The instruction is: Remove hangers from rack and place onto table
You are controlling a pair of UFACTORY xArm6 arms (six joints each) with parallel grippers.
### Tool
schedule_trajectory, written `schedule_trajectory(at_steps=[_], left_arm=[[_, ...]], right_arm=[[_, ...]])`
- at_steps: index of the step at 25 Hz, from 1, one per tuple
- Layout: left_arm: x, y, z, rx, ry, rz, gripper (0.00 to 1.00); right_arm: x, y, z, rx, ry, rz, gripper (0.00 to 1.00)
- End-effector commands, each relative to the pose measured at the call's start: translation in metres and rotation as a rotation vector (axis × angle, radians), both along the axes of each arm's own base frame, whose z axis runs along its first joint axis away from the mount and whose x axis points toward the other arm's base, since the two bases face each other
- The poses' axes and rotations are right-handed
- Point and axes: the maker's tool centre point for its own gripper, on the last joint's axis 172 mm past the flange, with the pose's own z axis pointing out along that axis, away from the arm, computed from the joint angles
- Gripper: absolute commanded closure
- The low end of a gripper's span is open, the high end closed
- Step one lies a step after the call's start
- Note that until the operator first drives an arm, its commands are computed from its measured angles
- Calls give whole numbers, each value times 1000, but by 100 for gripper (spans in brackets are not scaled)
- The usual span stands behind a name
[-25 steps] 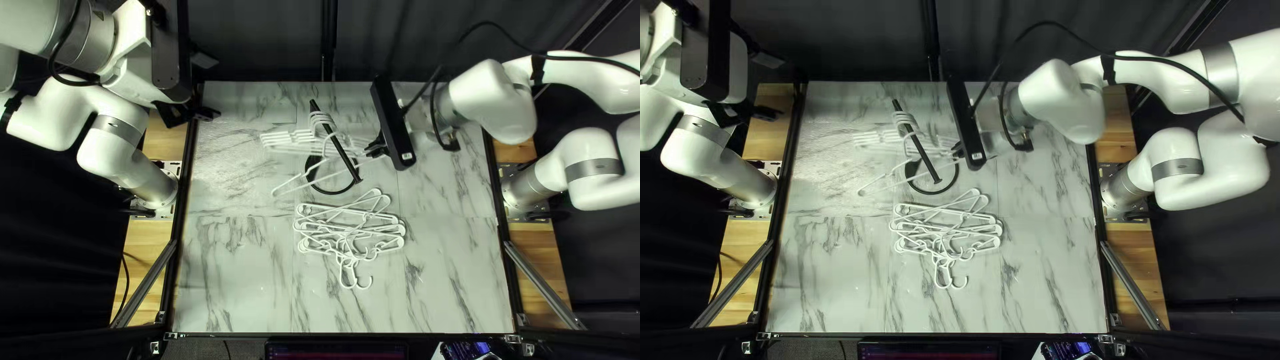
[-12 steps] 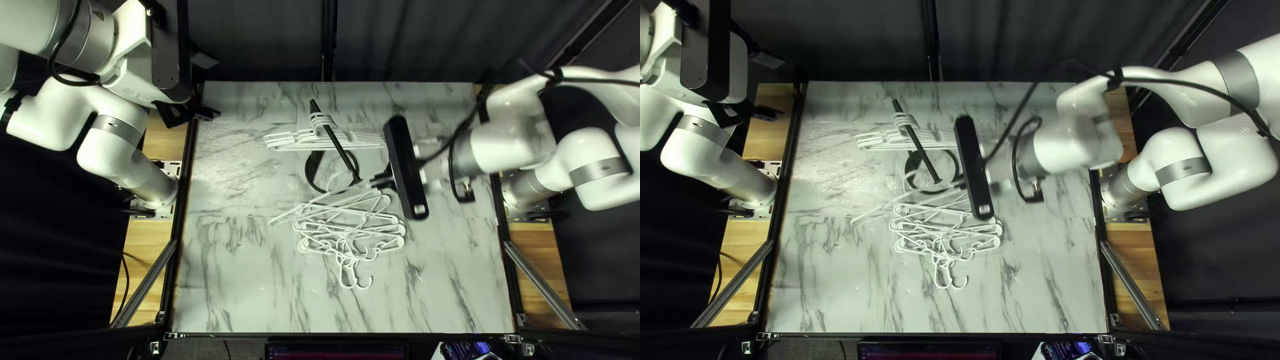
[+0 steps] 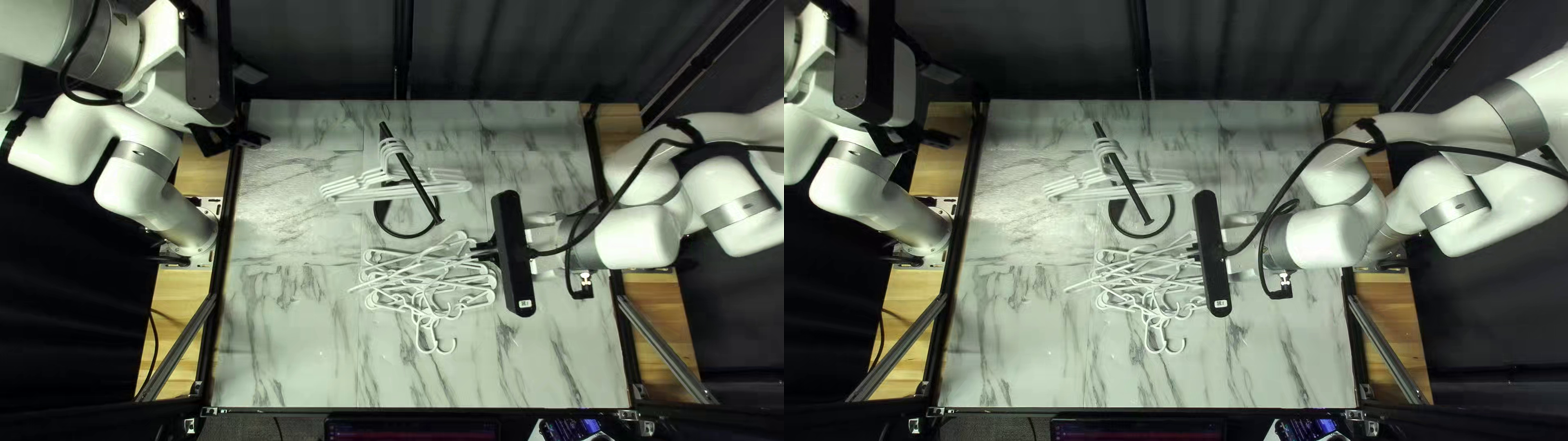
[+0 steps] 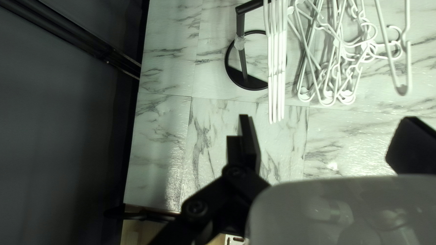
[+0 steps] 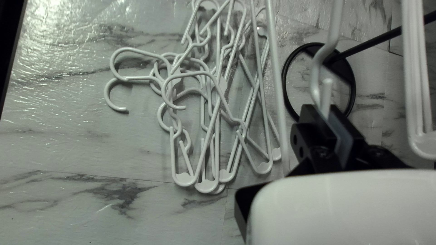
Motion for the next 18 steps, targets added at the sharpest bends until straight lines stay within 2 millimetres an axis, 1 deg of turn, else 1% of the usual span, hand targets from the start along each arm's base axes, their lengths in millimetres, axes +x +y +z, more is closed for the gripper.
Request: schedule_trajectory(at_steps=[1,4,6,8,11,14,18], left_arm=[[0,0,0,0,0,0,0],[0,0,0,0,0,0,0],[0,0,0,0,0,0,0],[0,0,0,0,0,0,0],[0,0,0,0,0,0,0],[0,0,0,0,0,0,0],[0,0,0,0,0,0,0]], right_arm=[[0,0,0,0,0,0,100],[-2,2,1,-5,8,0,100],[5,17,5,-23,22,-42,100],[10,34,10,-95,19,-115,100],[3,41,10,-194,-8,-185,100],[-1,46,0,-270,-27,-245,100],[0,53,-30,-338,-38,-290,100]])
